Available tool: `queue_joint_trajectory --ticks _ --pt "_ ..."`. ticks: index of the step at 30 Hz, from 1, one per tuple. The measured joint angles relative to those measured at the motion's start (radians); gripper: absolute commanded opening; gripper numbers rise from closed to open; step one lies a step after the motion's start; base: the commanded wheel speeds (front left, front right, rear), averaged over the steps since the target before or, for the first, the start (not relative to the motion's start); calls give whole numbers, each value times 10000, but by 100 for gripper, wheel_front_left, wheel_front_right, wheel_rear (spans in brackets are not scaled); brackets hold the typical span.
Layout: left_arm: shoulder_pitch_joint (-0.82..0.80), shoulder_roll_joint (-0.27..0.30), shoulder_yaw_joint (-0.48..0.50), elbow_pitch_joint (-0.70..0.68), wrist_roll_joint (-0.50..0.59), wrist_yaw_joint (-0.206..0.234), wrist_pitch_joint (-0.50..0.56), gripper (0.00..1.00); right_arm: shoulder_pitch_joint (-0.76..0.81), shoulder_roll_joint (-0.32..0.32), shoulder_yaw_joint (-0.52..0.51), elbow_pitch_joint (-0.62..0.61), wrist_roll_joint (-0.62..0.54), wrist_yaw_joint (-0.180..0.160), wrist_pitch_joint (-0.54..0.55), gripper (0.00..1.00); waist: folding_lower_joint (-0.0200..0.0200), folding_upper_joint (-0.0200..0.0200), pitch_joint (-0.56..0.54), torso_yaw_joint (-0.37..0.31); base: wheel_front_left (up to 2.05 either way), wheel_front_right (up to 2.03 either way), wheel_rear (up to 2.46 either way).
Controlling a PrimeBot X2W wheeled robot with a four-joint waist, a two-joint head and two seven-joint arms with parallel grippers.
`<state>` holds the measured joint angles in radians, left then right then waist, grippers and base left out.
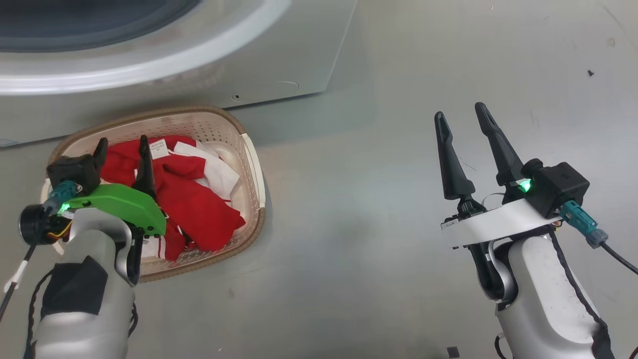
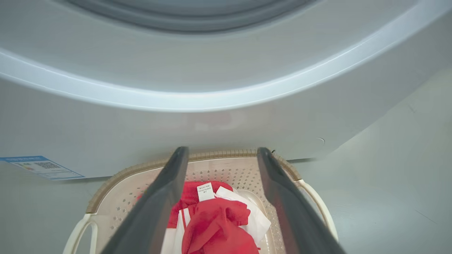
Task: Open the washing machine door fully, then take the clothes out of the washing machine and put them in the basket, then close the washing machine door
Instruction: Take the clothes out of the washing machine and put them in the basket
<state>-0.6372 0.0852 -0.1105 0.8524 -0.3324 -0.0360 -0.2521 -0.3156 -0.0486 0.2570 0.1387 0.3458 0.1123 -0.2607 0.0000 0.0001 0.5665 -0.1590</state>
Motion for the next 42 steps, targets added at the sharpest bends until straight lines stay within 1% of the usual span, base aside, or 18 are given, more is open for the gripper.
queue_joint_trajectory --ticks 6,12,18,30,35,39,42 --pt "156 -88 -61 -867 174 -46 -4 100 287 -2 -226 203 -313 4 0 100 0 0 -660 225 0 0 0" --pt "450 -161 100 -2625 445 4 0 100 521 -8 -382 359 -481 8 0 100 0 0 -1323 501 0 0 0" --pt "1438 -274 67 -3873 727 12 0 100 966 -6 -765 533 -499 8 0 100 0 0 -2132 811 0 0 0" --pt "3511 -330 -23 -5099 792 184 0 100 1794 0 -930 673 -598 8 0 100 -1 0 -3438 1215 0 0 0" --pt "4363 -343 -128 -5448 792 232 0 100 2173 4 -932 698 -662 8 2 100 0 0 -3880 1344 0 0 0" --pt "4994 -349 -140 -5657 790 405 0 100 2452 10 -892 717 -675 8 2 100 -1 0 -4194 1410 0 0 0" --pt "5380 -349 -171 -5866 790 412 0 100 2601 15 -905 717 -754 8 2 100 -1 0 -4397 1431 0 0 0"
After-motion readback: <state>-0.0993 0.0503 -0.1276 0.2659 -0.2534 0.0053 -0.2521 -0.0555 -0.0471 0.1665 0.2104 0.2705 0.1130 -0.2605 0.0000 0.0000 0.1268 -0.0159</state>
